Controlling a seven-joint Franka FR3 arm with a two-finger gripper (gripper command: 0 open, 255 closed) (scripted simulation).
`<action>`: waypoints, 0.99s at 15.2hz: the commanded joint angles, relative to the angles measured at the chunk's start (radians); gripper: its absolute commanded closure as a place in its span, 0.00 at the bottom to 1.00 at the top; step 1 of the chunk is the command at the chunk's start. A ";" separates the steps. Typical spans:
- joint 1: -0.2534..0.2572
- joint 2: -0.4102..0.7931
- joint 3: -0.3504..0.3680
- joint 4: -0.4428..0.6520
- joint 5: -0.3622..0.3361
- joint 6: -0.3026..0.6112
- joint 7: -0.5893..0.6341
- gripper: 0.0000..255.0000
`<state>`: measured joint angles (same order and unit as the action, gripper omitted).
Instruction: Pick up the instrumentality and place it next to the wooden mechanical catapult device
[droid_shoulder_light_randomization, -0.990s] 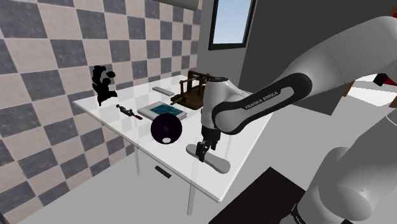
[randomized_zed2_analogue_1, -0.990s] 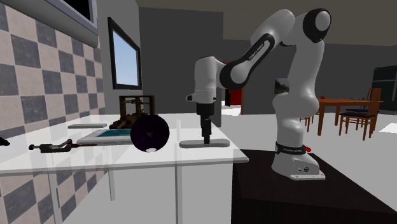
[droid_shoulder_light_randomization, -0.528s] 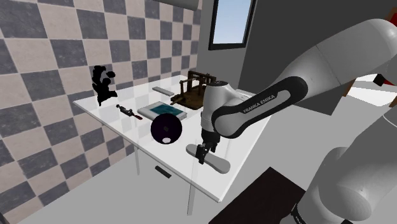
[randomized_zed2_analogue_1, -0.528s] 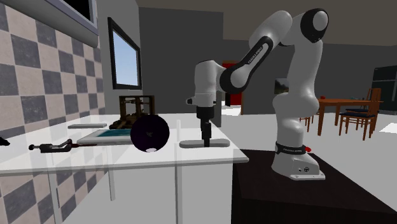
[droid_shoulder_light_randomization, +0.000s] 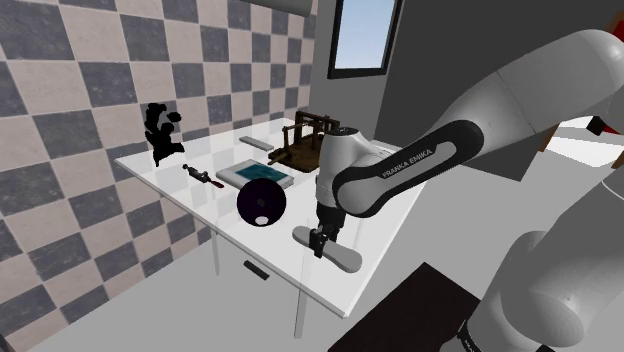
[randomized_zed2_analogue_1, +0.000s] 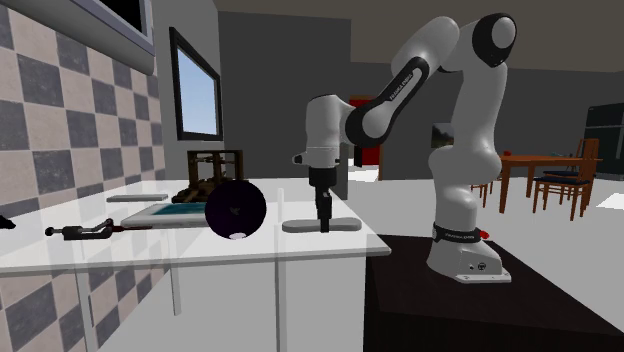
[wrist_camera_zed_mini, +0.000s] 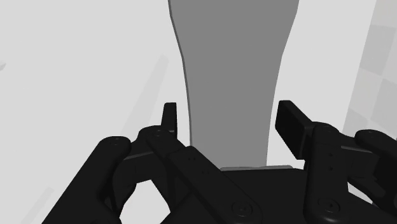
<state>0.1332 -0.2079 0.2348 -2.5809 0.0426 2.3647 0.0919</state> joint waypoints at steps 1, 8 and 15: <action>0.000 0.000 0.000 0.000 0.000 0.000 0.000 1.00; 0.003 -0.041 -0.005 0.022 0.009 -0.062 -0.008 1.00; 0.006 -0.102 -0.013 0.070 0.017 -0.170 -0.018 1.00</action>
<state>0.1380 -0.3024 0.2220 -2.5202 0.0588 2.2114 0.0740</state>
